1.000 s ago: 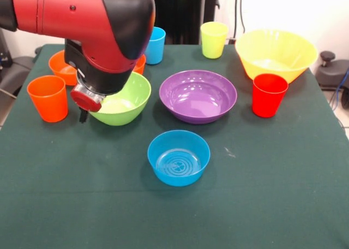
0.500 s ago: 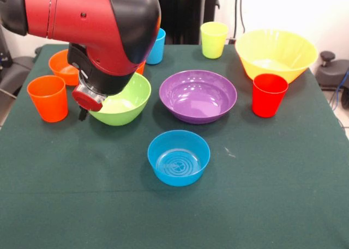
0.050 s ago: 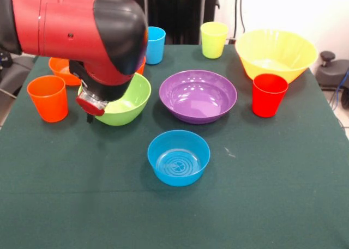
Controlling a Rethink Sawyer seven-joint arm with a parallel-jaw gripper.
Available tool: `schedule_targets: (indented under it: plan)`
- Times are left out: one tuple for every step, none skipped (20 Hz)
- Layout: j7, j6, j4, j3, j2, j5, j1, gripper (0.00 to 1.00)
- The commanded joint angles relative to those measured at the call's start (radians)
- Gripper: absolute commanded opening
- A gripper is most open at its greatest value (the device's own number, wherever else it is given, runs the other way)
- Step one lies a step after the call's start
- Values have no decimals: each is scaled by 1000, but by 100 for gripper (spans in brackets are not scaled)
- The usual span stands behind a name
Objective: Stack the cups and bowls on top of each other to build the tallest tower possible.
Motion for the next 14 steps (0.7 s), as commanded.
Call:
schedule_targets:
  plan:
    - [-107, -30, 37, 55, 81, 76, -36, 100]
    - [-102, -36, 38, 53, 88, 79, -32, 100]
    - [-102, -40, 39, 51, 89, 82, -30, 100]
    - [-101, -42, 38, 50, 93, 86, -28, 100]
    - [-100, -38, 36, 49, 94, 89, -24, 100]
    - [-98, -39, 37, 48, 95, 91, -22, 100]
    - [-95, -41, 37, 46, 95, 92, -18, 100]
    - [-91, -43, 36, 43, 94, 91, -15, 100]
    - [-80, -45, 33, 34, 91, 79, -3, 100]
    - [-76, -41, 29, 25, 89, 65, 10, 100]
    - [-75, -37, 28, 22, 88, 62, 15, 100]
    - [-69, -45, 34, 26, 88, 68, 12, 100]
    - [-69, -50, 36, 27, 88, 70, 11, 100]
    - [-71, -49, 36, 27, 88, 70, 13, 100]
